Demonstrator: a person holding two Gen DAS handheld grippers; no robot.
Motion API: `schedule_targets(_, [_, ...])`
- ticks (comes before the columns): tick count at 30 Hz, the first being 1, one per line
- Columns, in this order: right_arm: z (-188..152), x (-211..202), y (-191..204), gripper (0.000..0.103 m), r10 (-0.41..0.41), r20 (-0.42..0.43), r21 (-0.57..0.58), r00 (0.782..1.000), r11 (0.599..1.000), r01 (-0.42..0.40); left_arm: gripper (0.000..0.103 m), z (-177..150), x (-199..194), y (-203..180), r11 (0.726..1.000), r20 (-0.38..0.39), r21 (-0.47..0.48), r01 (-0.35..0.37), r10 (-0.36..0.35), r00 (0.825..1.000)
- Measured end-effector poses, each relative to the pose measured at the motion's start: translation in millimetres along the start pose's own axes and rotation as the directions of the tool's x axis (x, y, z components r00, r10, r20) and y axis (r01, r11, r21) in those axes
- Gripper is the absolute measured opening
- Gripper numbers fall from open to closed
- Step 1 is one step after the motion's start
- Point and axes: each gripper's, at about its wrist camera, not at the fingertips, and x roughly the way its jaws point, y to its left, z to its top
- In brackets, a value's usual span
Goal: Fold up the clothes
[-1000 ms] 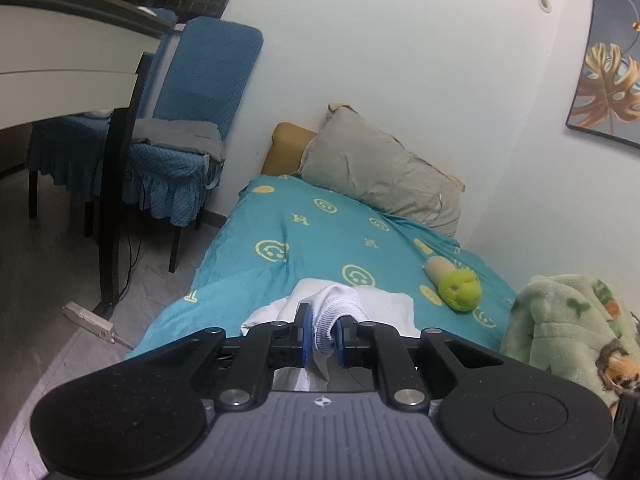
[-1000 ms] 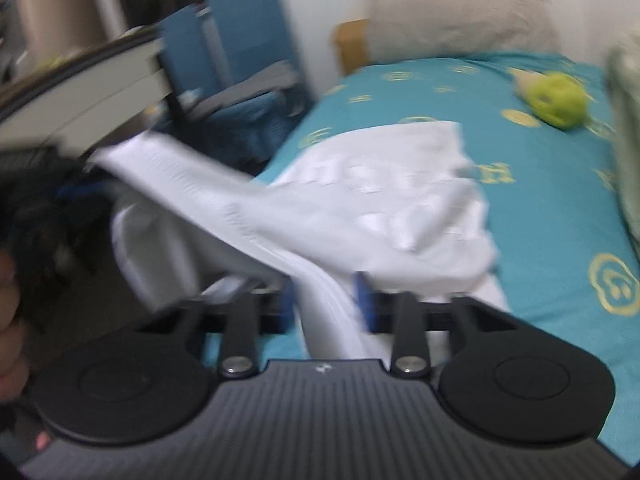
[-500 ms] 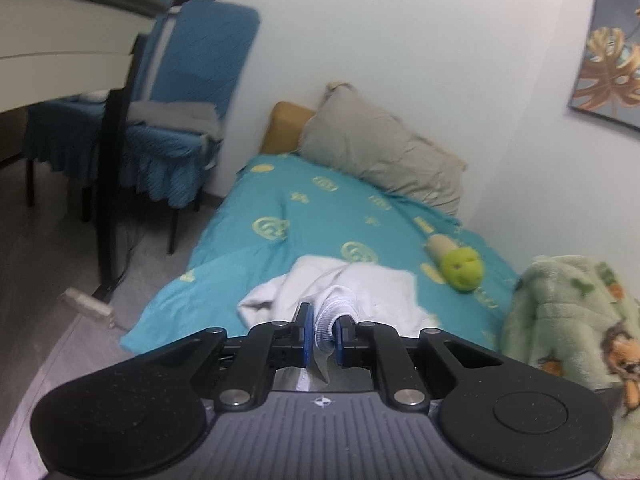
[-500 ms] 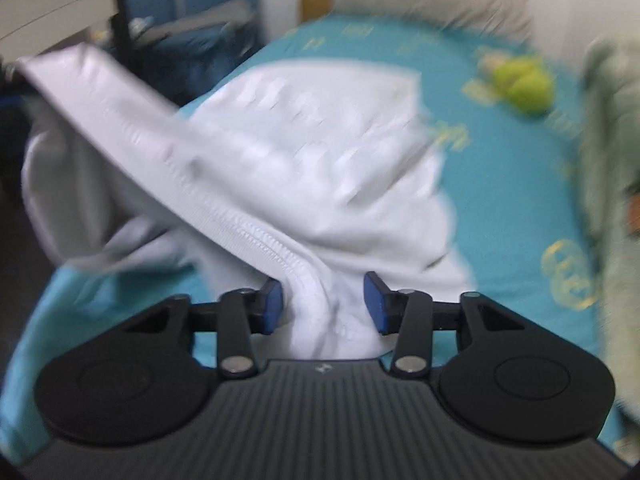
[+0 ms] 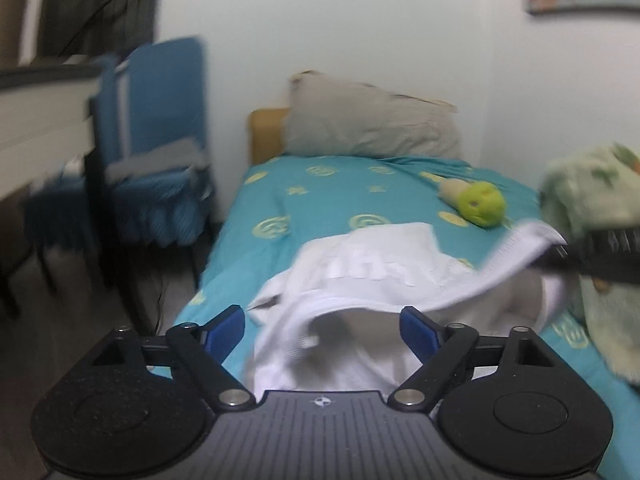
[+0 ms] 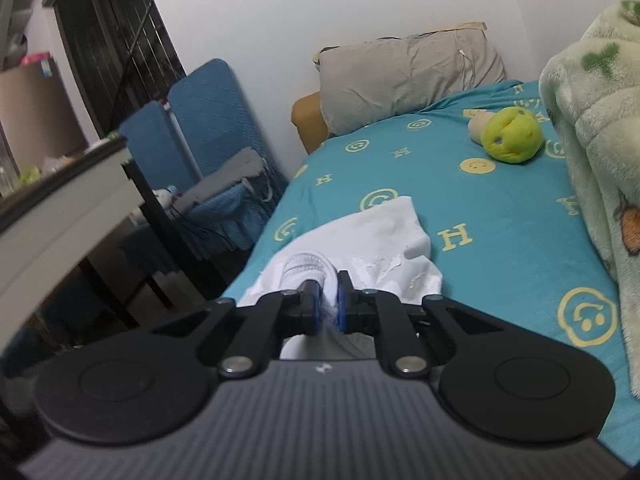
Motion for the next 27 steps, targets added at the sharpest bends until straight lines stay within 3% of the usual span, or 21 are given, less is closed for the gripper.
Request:
schedule_targets(3, [3, -4, 3, 0.011, 0.022, 0.017, 0.004, 1.0, 1.0, -0.022, 0.087, -4, 13, -18, 0.999, 0.007, 0.03, -0.013, 0.013, 1.0])
schedule_targets(7, [2, -13, 5, 0.011, 0.032, 0.074, 0.0, 0.997, 0.999, -0.032, 0.087, -9, 35, -22, 0.994, -0.032, -0.013, -0.107, 0.107, 0.994])
schedule_targets(10, [2, -19, 7, 0.011, 0.018, 0.134, -0.015, 0.991, 1.0, -0.016, 0.087, -11, 43, 0, 0.966, -0.098, -0.151, -0.21, 0.197, 0.975])
schedule_targets(13, [3, -22, 4, 0.011, -0.008, 0.18, 0.001, 0.984, 1.0, 0.008, 0.089, -10, 34, 33, 0.915, -0.126, -0.329, -0.233, 0.201, 0.971])
schedule_targets(16, [1, -19, 4, 0.011, -0.066, 0.183, -0.012, 0.981, 0.998, 0.069, 0.092, -4, 13, 56, 0.878, -0.117, -0.437, -0.195, 0.16, 0.98])
schedule_targets(20, [-4, -4, 9, 0.013, -0.191, 0.119, -0.114, 0.974, 0.972, 0.204, 0.091, 4, -26, 76, 0.852, -0.041, -0.522, -0.044, 0.026, 0.999])
schedule_targets(23, [-11, 10, 5, 0.013, -0.226, 0.016, -0.123, 0.974, 0.966, 0.227, 0.091, 8, -42, 86, 0.838, 0.004, -0.545, -0.019, 0.025, 1.0])
schedule_targets(25, [-16, 14, 3, 0.013, -0.246, -0.029, -0.116, 0.969, 0.964, 0.241, 0.091, 5, -41, 92, 0.812, 0.007, -0.583, 0.017, -0.016, 1.0])
schedule_targets(27, [-18, 8, 4, 0.012, -0.246, 0.007, -0.103, 0.969, 0.964, 0.245, 0.091, 2, -38, 99, 0.776, 0.007, -0.627, 0.063, -0.075, 0.997])
